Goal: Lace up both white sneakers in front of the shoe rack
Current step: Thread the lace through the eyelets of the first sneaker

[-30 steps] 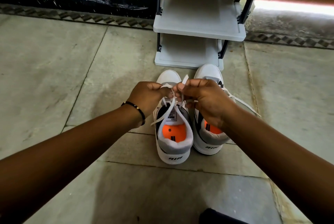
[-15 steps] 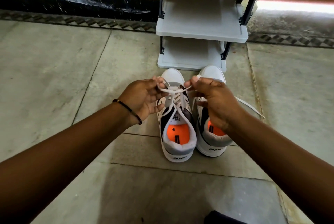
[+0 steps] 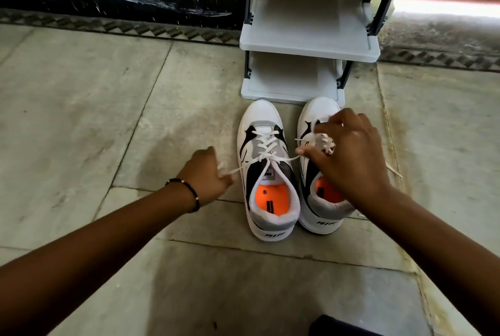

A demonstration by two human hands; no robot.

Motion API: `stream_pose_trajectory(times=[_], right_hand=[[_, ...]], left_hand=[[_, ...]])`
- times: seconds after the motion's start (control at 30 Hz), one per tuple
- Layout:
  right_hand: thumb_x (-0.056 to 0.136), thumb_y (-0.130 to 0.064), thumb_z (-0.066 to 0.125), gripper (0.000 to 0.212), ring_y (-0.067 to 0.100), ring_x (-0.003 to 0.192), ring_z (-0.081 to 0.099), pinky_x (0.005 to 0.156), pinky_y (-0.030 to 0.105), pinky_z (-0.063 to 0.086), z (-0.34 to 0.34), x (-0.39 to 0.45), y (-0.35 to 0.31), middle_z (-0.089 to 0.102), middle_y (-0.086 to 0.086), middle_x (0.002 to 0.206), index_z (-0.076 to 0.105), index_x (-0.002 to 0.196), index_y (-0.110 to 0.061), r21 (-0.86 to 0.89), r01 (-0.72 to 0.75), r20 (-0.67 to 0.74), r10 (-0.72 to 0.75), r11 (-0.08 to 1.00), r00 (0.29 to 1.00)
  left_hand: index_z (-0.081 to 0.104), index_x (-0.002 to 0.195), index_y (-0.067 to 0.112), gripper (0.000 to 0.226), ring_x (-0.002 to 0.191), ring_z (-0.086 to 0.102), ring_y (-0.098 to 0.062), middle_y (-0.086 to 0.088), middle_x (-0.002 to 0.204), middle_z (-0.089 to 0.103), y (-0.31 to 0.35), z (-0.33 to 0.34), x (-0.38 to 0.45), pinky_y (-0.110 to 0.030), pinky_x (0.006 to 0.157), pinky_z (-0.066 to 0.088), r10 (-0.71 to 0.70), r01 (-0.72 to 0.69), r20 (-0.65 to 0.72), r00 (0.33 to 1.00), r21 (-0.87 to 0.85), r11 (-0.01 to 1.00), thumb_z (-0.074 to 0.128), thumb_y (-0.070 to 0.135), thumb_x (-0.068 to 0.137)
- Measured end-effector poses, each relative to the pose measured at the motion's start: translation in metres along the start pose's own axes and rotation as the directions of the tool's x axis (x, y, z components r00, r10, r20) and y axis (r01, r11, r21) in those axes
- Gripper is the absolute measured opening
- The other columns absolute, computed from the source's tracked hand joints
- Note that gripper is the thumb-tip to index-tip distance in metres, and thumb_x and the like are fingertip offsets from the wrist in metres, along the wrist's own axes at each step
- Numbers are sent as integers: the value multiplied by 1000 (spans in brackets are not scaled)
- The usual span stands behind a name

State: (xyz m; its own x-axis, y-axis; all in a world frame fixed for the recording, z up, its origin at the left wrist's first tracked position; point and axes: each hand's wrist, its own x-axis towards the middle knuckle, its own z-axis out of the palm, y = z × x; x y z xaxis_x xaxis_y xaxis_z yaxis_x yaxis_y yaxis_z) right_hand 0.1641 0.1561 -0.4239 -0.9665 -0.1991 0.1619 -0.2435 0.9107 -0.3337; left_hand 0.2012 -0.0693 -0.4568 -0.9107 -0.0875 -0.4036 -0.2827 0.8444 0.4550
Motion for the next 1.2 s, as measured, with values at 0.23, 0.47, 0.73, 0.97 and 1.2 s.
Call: stream_pose_trajectory(times=[0.23, 0.47, 0.73, 0.97, 1.2], right_hand=[[72, -41, 71, 85, 33, 127, 32, 102, 41, 33, 22, -16, -19, 31, 13, 143, 30, 138, -8, -113, 151, 280, -114, 982, 953], [75, -42, 68, 64, 28, 121, 40, 101, 39, 34, 33, 0, -21, 52, 8, 129, 47, 128, -15, 1, 169, 275, -162, 986, 948], [83, -14, 64, 6, 10, 74, 58, 59, 13, 38, 38, 3, -13, 65, -5, 78, 70, 84, -18, 377, -121, 339, -15, 918, 941], [67, 4, 61, 11, 30, 70, 58, 63, 28, 37, 32, 17, -7, 66, 13, 70, 65, 70, -6, 19, 233, 187, -232, 972, 954], [55, 0, 74, 14, 34, 63, 62, 63, 37, 52, 39, 7, -18, 65, 16, 62, 62, 62, -3, -235, 361, 324, -277, 903, 904]], left_hand=[[32, 136, 16, 68, 125, 43, -30, -11, 139, 41, 26, 19, -4, -46, 99, 43, 241, -244, 43, 970, 90, 966, 64, 31, 77], [45, 126, 10, 49, 111, 52, -32, -15, 126, 49, 23, 8, 4, -39, 89, 46, 302, -295, -54, 952, 107, 950, 60, 19, 81], [58, 106, 14, 25, 97, 60, -30, -9, 102, 68, 30, 1, 15, -38, 85, 43, 278, -242, -93, 956, 284, 928, 53, 30, 89], [63, 98, 21, 26, 99, 52, -28, -2, 98, 61, 24, -23, 24, -41, 87, 29, 438, -244, -155, 886, 647, 723, 45, 7, 85], [65, 53, 22, 25, 55, 59, -27, 2, 50, 62, 5, -17, 23, -38, 63, 45, 446, -229, -122, 887, 722, 653, 80, 3, 48]])
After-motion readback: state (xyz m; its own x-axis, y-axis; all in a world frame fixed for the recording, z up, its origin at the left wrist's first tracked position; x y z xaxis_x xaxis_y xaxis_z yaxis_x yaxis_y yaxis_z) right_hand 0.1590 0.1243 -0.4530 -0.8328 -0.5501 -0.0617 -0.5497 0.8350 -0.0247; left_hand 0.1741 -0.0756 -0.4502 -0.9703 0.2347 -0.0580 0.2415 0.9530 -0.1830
